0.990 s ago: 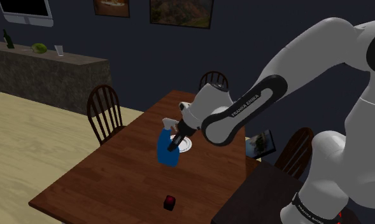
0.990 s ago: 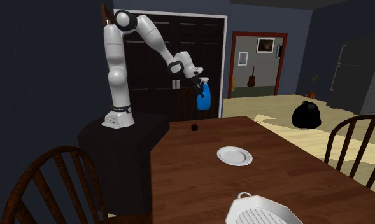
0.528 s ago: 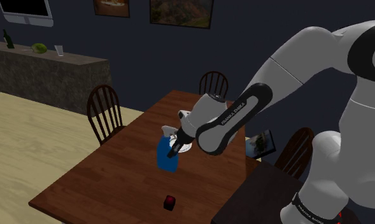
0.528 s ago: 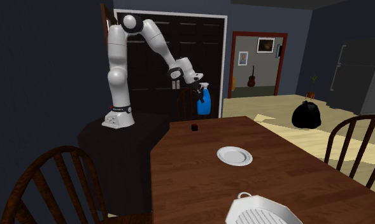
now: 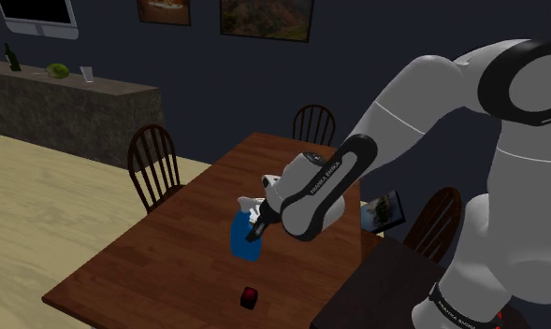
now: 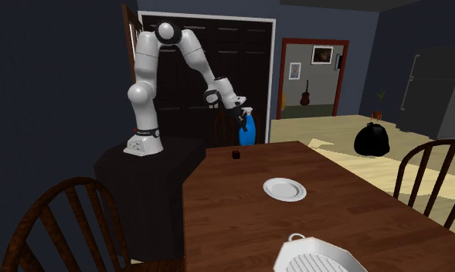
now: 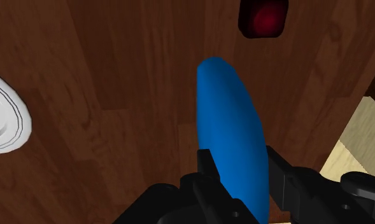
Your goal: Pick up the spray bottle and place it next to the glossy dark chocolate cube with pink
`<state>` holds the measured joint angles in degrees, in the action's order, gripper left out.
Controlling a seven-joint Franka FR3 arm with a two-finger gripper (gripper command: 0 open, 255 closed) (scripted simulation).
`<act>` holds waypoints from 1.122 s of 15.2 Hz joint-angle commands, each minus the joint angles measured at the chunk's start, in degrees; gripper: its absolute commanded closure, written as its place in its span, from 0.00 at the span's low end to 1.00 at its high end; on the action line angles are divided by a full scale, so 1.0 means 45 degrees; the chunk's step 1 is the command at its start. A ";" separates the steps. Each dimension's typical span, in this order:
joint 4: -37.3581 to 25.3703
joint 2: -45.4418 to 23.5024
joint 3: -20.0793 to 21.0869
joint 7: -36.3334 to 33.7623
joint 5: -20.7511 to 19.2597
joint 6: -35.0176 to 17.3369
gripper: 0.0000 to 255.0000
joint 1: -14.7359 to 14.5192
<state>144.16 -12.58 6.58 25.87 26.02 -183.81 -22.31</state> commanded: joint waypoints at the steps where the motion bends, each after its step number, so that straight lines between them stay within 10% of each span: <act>1: -0.0101 -0.0400 0.0510 0.0202 0.0150 -0.0332 1.00 0.0470; 17: -0.0874 -0.3856 0.2337 0.0413 -0.0536 -0.3027 1.00 0.2394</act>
<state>140.56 -28.88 16.94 27.72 23.87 -196.69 -11.72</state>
